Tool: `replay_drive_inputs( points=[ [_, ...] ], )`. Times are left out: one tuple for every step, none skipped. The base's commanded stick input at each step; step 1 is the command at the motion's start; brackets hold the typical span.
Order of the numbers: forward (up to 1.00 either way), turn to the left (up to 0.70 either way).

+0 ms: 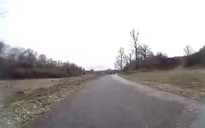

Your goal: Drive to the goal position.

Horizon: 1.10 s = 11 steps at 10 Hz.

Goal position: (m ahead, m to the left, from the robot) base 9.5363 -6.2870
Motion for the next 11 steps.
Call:
replay_drive_inputs(
  points=[
    [0.70, 0.00],
    [0.70, 0.00],
    [0.70, 0.00],
    [0.70, 0.00],
    [0.70, 0.00],
    [0.70, 0.00],
    [0.70, 0.00],
    [0.70, 0.00],
    [0.70, 0.00],
    [0.70, 0.00],
    [0.70, 0.00]
  ],
)
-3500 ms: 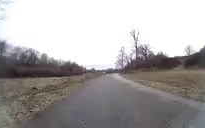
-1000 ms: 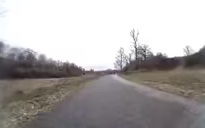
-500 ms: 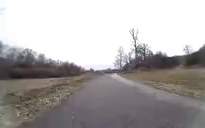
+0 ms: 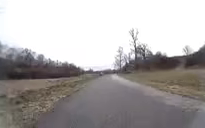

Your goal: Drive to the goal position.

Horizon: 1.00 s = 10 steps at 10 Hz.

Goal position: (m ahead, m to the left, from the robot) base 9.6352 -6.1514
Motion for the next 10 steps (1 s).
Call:
replay_drive_inputs(
  points=[
    [0.80, 0.00],
    [0.85, 0.00],
    [0.85, 0.00],
    [0.85, 0.00],
    [0.85, 0.00],
    [0.85, 0.00],
    [0.85, 0.00],
    [0.85, 0.00],
    [0.85, 0.00],
    [0.85, 0.00]
  ],
)
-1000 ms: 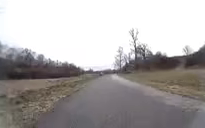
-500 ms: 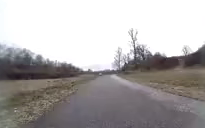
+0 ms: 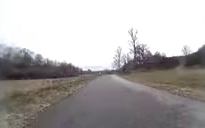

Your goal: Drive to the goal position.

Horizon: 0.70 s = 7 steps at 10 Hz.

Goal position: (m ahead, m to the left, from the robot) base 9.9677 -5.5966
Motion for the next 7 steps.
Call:
replay_drive_inputs(
  points=[
    [0.87, 0.00],
    [0.94, 0.00],
    [1.00, 0.00],
    [1.00, 0.00],
    [1.00, 0.00],
    [1.00, 0.00],
    [1.00, 0.00]
  ],
)
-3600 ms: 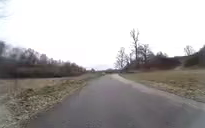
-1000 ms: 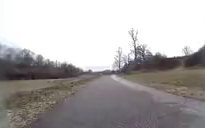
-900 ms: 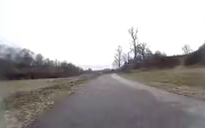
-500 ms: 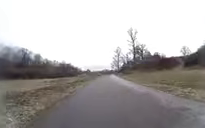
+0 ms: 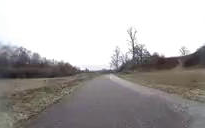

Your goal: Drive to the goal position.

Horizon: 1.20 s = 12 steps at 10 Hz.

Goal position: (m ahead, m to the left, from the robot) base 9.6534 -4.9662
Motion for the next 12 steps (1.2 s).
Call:
replay_drive_inputs(
  points=[
    [1.00, 0.00],
    [1.00, 0.00],
    [1.00, 0.00],
    [1.00, 0.00],
    [1.00, 0.00],
    [1.00, 0.00],
    [1.00, 0.00],
    [1.00, 0.00],
    [1.00, 0.00],
    [1.00, 0.00],
    [1.00, 0.00],
    [1.00, 0.00]
  ],
)
